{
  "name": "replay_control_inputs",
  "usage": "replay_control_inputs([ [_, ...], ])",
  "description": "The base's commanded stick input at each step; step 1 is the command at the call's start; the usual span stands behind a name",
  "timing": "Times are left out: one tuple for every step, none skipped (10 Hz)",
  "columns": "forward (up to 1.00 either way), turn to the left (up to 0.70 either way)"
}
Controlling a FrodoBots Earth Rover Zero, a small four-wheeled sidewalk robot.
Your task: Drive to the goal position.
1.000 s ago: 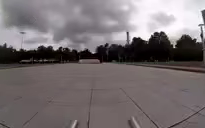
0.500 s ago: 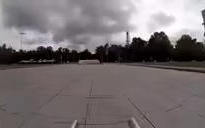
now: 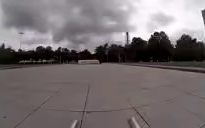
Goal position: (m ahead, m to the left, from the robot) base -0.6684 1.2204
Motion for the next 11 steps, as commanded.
replay_control_inputs([
  [1.00,0.00],
  [1.00,0.00],
  [1.00,0.00],
  [1.00,0.00],
  [1.00,0.00],
  [1.00,0.00],
  [1.00,0.00],
  [1.00,0.00],
  [1.00,0.00],
  [1.00,0.06],
  [1.00,0.24],
])
